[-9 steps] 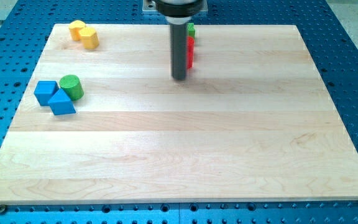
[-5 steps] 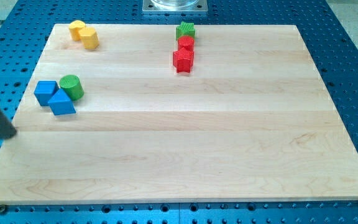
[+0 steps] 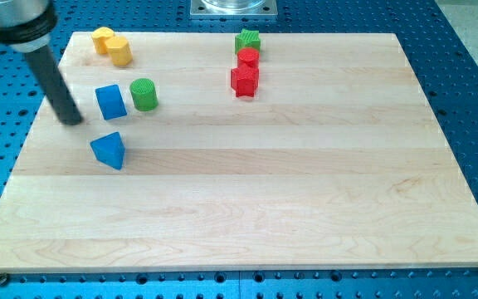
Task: Move the cubegreen circle below the red star
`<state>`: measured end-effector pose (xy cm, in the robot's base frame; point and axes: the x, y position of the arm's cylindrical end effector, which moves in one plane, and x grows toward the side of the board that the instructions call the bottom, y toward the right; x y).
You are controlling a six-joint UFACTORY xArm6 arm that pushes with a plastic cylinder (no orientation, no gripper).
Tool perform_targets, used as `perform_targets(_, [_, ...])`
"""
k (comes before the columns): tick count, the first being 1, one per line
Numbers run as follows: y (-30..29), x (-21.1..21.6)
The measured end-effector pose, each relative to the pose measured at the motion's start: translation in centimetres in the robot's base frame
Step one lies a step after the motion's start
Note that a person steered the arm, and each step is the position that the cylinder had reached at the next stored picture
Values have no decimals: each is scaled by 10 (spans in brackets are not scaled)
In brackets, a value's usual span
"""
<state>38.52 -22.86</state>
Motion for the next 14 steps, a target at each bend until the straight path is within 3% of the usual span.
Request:
perform_targets(1, [83,-17])
perform_targets(2, [118,2])
perform_targets(3, [94,-5])
perform_targets(4, [133,-62])
perform_targets(5, [161,-62])
perform_targets(6, [207,-11])
perform_targets(7, [194,0])
perform_targets(8, [199,59])
perform_targets(9, [250,60])
perform_targets(10, [247,37])
perform_targets(12, [272,52])
perform_targets(14, [268,37])
